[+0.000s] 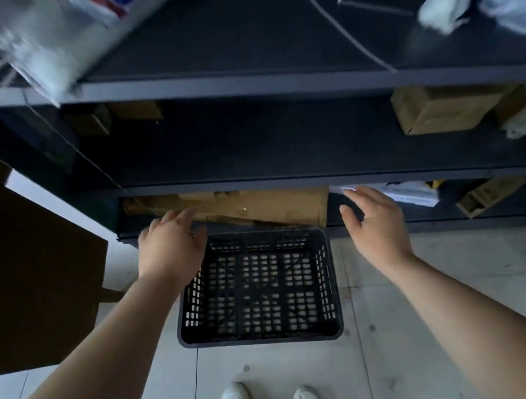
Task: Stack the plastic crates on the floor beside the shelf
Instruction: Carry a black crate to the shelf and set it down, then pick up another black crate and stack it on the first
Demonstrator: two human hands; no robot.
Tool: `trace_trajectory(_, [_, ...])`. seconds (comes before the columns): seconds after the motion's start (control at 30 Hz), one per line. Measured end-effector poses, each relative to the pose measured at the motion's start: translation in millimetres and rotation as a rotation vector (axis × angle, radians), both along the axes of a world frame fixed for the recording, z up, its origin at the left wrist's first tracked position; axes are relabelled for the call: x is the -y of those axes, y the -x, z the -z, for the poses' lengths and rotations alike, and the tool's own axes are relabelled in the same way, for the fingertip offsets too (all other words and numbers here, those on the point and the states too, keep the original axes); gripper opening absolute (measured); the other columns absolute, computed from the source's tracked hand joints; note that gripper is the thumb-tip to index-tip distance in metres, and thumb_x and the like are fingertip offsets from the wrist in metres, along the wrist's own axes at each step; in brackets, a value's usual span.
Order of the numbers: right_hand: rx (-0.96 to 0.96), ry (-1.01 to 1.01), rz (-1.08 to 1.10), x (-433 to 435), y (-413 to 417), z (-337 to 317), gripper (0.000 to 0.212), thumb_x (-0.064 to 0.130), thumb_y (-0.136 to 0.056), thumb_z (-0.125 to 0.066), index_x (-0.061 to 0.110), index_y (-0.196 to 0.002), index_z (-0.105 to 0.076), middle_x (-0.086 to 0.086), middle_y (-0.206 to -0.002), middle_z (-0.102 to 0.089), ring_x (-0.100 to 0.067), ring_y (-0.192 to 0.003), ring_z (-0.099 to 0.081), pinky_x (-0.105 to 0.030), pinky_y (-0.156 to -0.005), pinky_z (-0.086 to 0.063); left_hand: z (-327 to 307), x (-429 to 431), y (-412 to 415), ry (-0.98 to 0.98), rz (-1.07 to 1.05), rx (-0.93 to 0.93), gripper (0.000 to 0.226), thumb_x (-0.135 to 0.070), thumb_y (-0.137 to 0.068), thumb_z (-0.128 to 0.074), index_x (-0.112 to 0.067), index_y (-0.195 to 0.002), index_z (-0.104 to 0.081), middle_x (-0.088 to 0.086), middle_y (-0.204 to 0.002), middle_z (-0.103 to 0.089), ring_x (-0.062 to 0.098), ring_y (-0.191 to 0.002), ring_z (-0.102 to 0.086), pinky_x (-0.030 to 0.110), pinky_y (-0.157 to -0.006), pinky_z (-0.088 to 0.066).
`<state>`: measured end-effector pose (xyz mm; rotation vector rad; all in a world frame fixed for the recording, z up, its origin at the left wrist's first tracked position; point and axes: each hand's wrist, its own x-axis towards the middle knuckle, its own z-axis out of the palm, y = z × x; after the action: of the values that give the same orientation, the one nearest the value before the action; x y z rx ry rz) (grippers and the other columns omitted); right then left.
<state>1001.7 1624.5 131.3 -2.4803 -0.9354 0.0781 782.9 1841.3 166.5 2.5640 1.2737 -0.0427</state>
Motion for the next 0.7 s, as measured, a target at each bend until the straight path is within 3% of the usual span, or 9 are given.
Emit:
trace_trajectory(0.33, [0.144, -0.147, 0.037, 72, 10, -185, 0.034, 0.026, -0.092, -0.057, 0.010, -0.121, -0.063, -0.012, -0.128, -0.061, -0.030, -0.119, -0.055, -0.050, -0.103, -0.039, -194, 72, -10, -0.096, 0.129, 0.107, 0.050, -0.041, -0.094, -0.041, -0.028, -0.142, -0.039, -0.003, -0.143, -0.047, 0.025, -0.130, -0.042, 0.040, -0.110, -0.025])
trace_trajectory(0.7, [0.239, -0.058, 0.250, 134, 53, -262, 0.046, 0.038, -0.089, -0.041, 0.012, -0.121, -0.062, -0.008, -0.123, -0.064, -0.028, -0.113, -0.059, -0.050, -0.103, -0.037, -273, 115, -14, -0.158, 0.396, 0.204, 0.050, -0.042, -0.094, -0.042, -0.025, -0.141, -0.042, -0.002, -0.141, -0.050, 0.023, -0.129, -0.045, 0.038, -0.111, -0.026])
